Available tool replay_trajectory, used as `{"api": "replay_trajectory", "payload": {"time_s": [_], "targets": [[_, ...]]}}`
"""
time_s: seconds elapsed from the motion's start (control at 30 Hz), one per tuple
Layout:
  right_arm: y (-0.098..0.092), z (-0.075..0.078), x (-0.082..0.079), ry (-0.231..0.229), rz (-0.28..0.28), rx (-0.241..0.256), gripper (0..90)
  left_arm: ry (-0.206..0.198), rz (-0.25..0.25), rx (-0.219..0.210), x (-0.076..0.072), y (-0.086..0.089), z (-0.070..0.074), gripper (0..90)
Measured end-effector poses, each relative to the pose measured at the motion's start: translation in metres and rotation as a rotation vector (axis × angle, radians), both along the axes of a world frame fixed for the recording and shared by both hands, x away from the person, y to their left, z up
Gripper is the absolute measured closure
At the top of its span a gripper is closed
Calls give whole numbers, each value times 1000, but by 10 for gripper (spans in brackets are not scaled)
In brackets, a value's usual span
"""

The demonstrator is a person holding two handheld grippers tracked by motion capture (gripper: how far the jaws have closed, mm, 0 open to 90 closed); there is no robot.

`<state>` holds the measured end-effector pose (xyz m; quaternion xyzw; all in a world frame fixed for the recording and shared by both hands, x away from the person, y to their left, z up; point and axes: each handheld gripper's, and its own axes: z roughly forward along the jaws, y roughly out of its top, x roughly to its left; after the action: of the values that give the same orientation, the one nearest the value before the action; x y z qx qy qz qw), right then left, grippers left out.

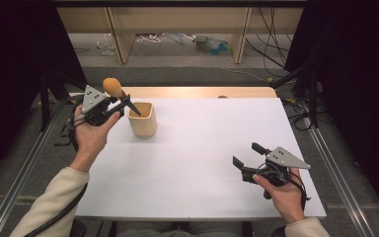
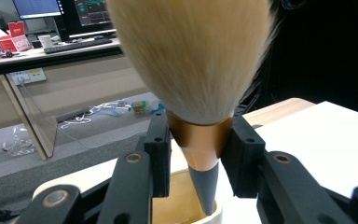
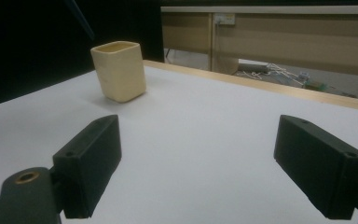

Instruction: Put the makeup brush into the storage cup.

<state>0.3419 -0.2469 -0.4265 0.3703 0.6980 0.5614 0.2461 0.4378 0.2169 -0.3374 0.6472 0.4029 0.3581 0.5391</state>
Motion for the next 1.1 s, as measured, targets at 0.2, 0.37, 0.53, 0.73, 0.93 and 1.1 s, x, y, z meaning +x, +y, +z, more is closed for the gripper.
{"api": "replay_trajectory", "payload": {"time_s": [0.2, 0.37, 0.53, 0.73, 0.93, 1.1], "targets": [[0, 0, 0, 2, 2, 2, 158, 2, 3, 4, 1, 0, 1, 656], [0, 0, 0, 4, 1, 1, 158, 3, 4, 5, 3, -1, 1, 656], [0, 0, 0, -3, 0, 6, 158, 6, 4, 3, 5, -1, 1, 655], [0, 0, 0, -4, -4, 3, 158, 9, 6, 0, 7, -1, 0, 655], [0, -1, 1, -8, -3, 3, 158, 6, 11, 5, 9, -1, 1, 655], [0, -1, 1, -8, -3, 3, 158, 3, 14, 6, 10, -2, 2, 655]]}}
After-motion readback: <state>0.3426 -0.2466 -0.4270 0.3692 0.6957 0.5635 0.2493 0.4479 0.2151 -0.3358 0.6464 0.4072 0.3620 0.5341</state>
